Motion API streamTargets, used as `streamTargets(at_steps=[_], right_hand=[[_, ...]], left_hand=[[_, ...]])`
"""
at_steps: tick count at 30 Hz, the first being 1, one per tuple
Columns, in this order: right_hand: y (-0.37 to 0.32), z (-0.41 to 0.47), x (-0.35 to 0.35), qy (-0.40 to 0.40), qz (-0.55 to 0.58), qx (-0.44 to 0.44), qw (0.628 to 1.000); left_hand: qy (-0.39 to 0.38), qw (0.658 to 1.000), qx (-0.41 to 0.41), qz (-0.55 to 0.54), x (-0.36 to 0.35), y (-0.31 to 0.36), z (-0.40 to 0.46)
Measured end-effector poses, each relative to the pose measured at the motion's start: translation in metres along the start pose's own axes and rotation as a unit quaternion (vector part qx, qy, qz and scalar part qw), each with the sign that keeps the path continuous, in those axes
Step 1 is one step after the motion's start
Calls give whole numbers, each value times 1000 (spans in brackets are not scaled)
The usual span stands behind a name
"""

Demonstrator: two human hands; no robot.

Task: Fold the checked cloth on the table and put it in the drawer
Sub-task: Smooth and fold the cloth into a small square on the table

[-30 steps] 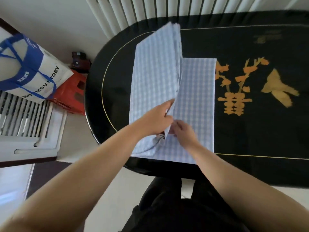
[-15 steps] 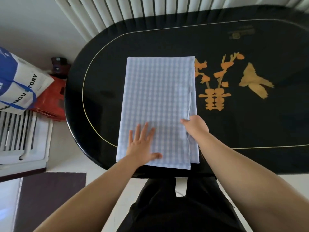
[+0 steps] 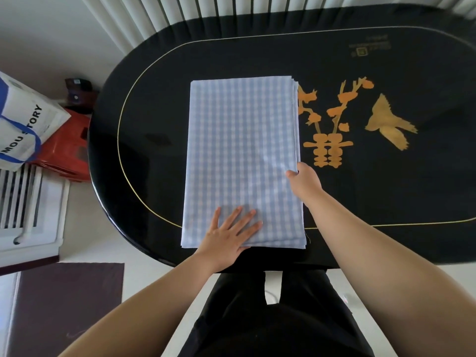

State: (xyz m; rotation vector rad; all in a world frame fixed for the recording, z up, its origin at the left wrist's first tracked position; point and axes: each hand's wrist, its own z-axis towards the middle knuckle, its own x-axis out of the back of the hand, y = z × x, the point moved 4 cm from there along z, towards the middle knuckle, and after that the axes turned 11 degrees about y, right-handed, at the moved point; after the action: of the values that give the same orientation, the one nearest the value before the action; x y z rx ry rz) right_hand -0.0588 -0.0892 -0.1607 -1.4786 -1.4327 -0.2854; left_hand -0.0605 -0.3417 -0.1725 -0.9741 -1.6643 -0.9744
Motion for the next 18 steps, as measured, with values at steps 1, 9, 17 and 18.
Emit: streamTargets(at_steps=[1, 9, 17, 18], right_hand=[[1, 1, 1, -2, 7, -6, 1000], [6, 0, 7, -20, 91, -36, 995], [22, -15, 22, 66, 172, -3, 983], [31, -20, 26, 88, 143, 15, 986]], left_hand=[[4, 1000, -4, -3, -1, 1, 0], [3, 1000, 4, 1, -7, 7, 4], [73, 997, -35, -5, -4, 17, 2], [77, 996, -38, -13, -4, 17, 1]])
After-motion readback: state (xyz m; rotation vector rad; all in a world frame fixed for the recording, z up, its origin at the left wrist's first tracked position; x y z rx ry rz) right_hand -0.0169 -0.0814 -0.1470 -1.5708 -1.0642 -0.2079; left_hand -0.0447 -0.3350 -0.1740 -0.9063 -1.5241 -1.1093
